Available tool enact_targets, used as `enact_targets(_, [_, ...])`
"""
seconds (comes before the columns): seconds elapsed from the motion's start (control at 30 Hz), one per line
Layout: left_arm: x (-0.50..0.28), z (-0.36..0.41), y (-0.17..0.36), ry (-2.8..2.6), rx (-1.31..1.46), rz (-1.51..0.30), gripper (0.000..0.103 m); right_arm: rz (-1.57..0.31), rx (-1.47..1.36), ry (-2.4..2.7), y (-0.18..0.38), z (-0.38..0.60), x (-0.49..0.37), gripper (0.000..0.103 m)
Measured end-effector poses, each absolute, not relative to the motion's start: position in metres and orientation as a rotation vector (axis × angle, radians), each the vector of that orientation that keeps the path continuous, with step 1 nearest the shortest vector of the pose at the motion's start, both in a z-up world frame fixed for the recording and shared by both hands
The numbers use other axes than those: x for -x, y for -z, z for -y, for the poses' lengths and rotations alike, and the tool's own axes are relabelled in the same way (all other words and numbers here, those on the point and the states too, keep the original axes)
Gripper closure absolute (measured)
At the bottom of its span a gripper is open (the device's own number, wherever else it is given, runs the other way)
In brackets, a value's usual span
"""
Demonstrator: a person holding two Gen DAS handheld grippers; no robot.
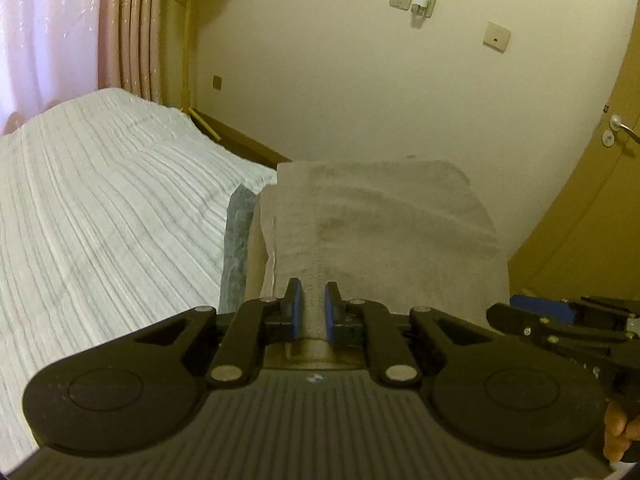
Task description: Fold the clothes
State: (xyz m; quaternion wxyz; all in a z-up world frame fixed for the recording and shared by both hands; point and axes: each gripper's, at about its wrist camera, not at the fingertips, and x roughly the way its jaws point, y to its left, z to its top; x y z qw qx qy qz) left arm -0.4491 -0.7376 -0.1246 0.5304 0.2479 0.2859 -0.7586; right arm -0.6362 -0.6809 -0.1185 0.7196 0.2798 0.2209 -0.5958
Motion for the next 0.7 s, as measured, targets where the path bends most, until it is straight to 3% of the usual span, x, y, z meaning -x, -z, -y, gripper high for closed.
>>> enact_targets(0.3, [0.447, 0.661, 0.085, 1.711, -0.685, -0.696, 0.081, -0.468, -0.698, 1.402, 0.088, 0.632, 0.635, 0.068])
enact_targets(0.33, [0.445, 0.649, 0.083, 1.707, -0.699, -0.699, 0.081, -0.469, -0.714, 1.406, 0.087, 0.62, 0.634, 0.052])
enact_targets(0.37, [0.443, 0.637, 0.08, 1.709, -0.704, -0.7, 0.08, -0.464, -0.729, 1.413, 0.087, 0.607, 0.632, 0.029])
enact_targets(0.4, [0.44, 0.626, 0.077, 1.713, -0.708, -0.702, 0.078, -0.456, -0.737, 1.423, 0.085, 0.593, 0.629, 0.025])
enact_targets(0.57, [0.43, 0.577, 0.056, 1.711, -0.719, -0.666, 0.071, -0.457, -0.749, 1.43, 0.07, 0.54, 0.613, 0.025])
enact_targets(0.7, [0.422, 0.54, 0.037, 1.704, -0.724, -0.628, 0.056, -0.471, -0.771, 1.443, 0.052, 0.504, 0.596, 0.025])
